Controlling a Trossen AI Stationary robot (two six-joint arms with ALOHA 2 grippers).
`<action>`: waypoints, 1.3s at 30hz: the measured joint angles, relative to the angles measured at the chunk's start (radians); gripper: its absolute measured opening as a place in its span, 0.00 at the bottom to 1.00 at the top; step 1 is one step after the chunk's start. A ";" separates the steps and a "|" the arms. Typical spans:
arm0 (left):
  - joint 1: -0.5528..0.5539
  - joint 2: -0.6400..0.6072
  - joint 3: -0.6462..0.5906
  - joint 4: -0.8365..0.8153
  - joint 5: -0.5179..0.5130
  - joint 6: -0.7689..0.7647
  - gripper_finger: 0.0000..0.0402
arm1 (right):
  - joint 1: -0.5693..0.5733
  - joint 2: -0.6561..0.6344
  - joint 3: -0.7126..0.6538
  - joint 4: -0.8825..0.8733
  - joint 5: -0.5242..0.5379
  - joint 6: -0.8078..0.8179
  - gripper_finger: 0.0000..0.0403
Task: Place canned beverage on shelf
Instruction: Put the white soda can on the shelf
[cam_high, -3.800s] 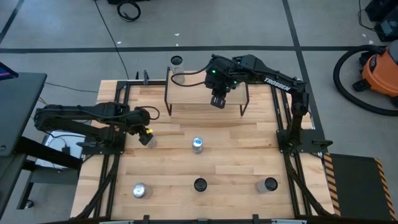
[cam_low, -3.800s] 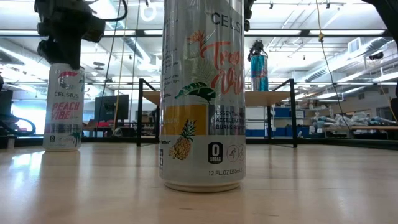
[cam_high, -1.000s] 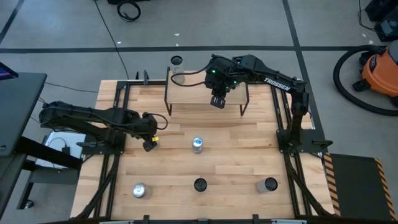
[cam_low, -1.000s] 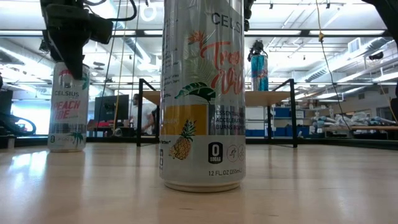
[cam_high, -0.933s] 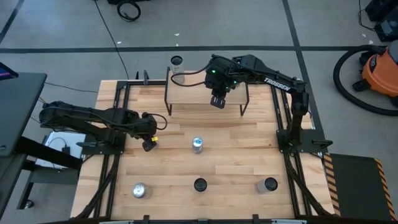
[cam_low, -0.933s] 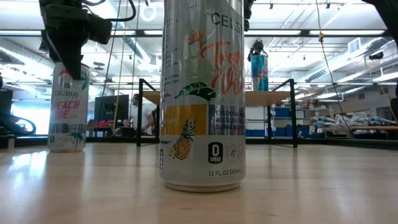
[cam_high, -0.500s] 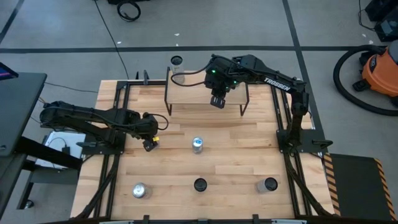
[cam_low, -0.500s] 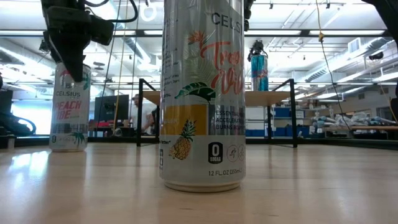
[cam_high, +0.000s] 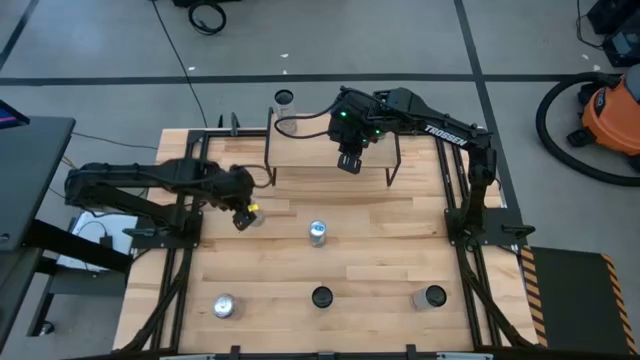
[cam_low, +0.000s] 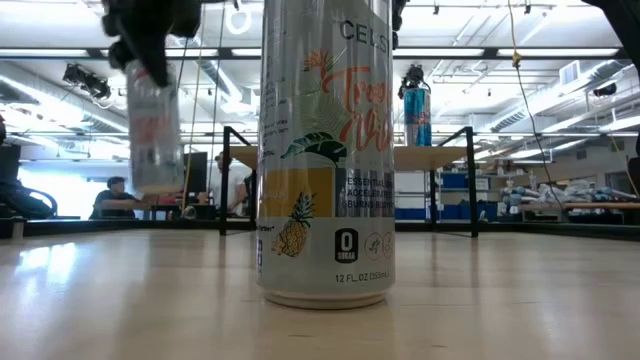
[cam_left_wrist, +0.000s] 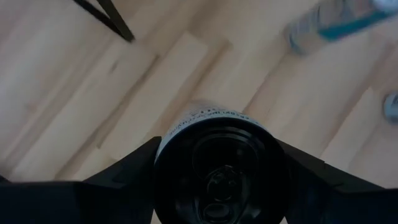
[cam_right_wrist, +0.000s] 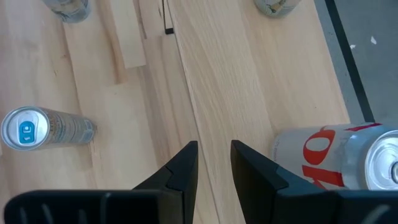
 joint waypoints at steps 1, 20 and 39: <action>0.015 0.000 0.018 -0.003 0.000 0.012 0.64 | 0.000 0.000 0.000 0.000 0.000 0.000 0.26; 0.260 0.161 0.441 -0.034 -0.001 0.388 0.65 | -0.033 0.000 0.000 -0.017 0.103 -0.026 0.26; 0.390 0.484 0.875 -0.064 -0.011 0.675 0.65 | -0.052 -0.090 0.000 -0.035 0.105 0.017 0.26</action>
